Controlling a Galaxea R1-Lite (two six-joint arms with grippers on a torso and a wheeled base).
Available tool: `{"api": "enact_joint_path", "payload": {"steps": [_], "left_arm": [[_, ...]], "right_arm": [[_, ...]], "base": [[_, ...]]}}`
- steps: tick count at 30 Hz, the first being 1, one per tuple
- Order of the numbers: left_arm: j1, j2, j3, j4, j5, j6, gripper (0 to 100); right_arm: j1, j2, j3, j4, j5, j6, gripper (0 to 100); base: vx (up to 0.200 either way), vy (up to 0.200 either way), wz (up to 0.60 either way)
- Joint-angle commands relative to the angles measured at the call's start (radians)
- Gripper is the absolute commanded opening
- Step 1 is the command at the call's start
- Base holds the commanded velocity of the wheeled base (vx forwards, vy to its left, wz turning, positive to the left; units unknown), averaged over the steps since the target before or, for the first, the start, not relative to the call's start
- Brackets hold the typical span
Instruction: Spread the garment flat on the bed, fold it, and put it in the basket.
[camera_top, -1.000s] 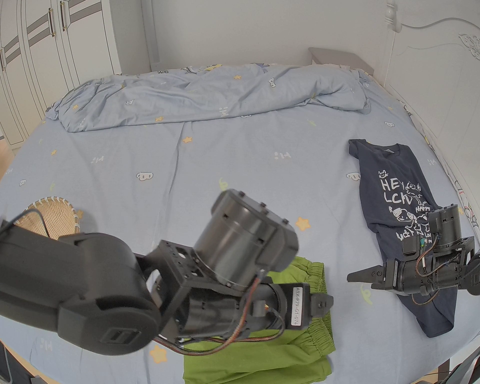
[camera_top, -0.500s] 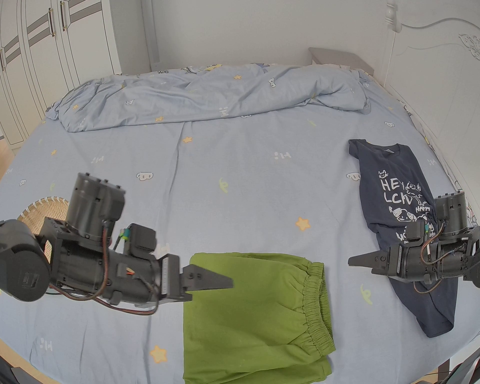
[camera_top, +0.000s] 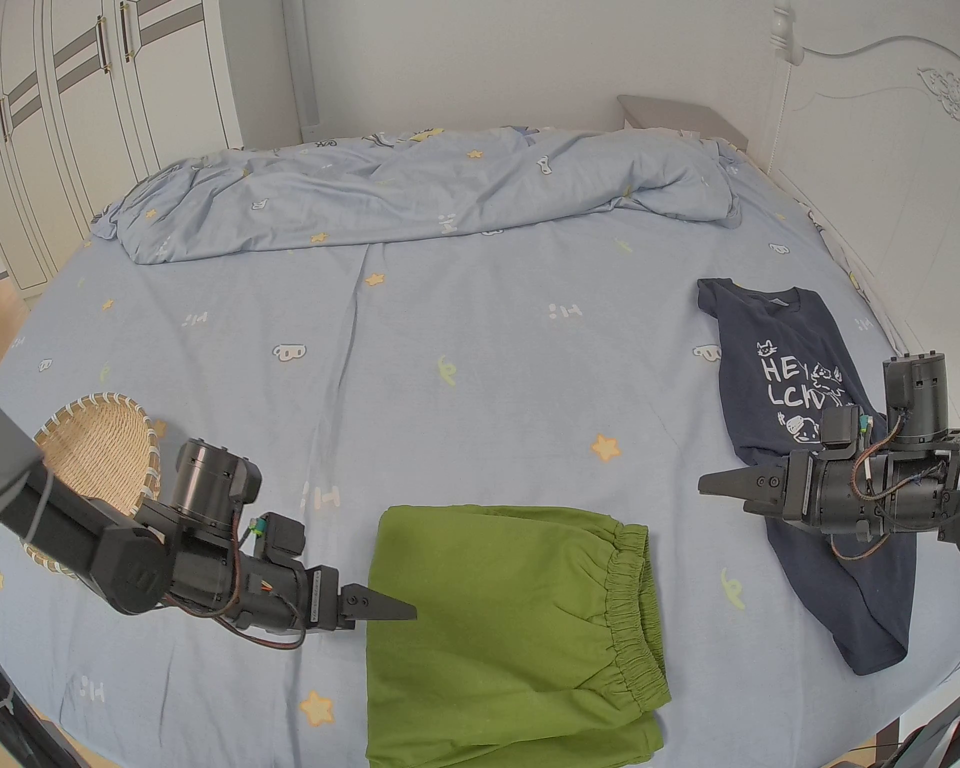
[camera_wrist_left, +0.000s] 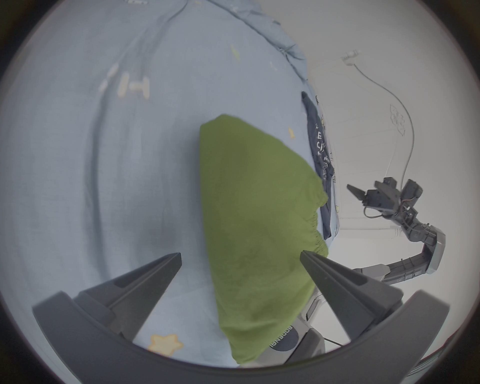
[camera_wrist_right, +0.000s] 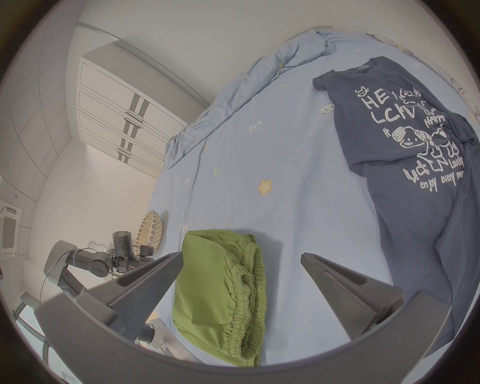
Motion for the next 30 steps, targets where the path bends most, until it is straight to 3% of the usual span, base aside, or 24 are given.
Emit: {"api": "enact_joint_path", "payload": {"steps": [1, 4, 8, 12, 18, 19, 25, 30], "left_arm": [[-0.05, 0.159, 0.0, -0.062, -0.002, -0.005, 100], [-0.059, 0.168, -0.004, -0.077, -0.002, -0.008, 100], [-0.135, 0.212, -0.004, -0.191, -0.004, -0.095, 100], [-0.156, 0.212, -0.003, -0.263, -0.004, -0.176, 100], [-0.17, 0.186, 0.003, -0.274, -0.012, -0.225, 100], [-0.175, 0.183, 0.006, -0.272, -0.01, -0.227, 0], [-0.161, 0.079, 0.055, -0.272, -0.005, -0.216, 0], [-0.096, -0.035, 0.063, -0.249, -0.007, -0.222, 0]], "right_arm": [[0.003, -0.008, -0.002, -0.001, 0.001, 0.0, 100], [0.003, -0.008, -0.002, -0.001, 0.001, 0.0, 100], [0.005, -0.007, 0.003, -0.001, 0.001, 0.0, 100], [0.005, -0.005, 0.004, -0.001, 0.001, 0.0, 100], [0.003, -0.005, 0.004, -0.001, 0.001, 0.0, 100], [0.003, -0.005, 0.004, -0.001, 0.001, 0.0, 100], [0.005, -0.003, 0.004, -0.001, 0.001, 0.0, 100], [0.006, -0.003, 0.004, -0.001, 0.001, 0.0, 100]], "base": [[0.0, 0.0, 0.0], [0.0, 0.0, 0.0], [0.0, 0.0, 0.0], [0.0, 0.0, 0.0], [0.0, 0.0, 0.0], [0.0, 0.0, 0.0], [0.0, 0.0, 0.0], [0.0, 0.0, 0.0]]}}
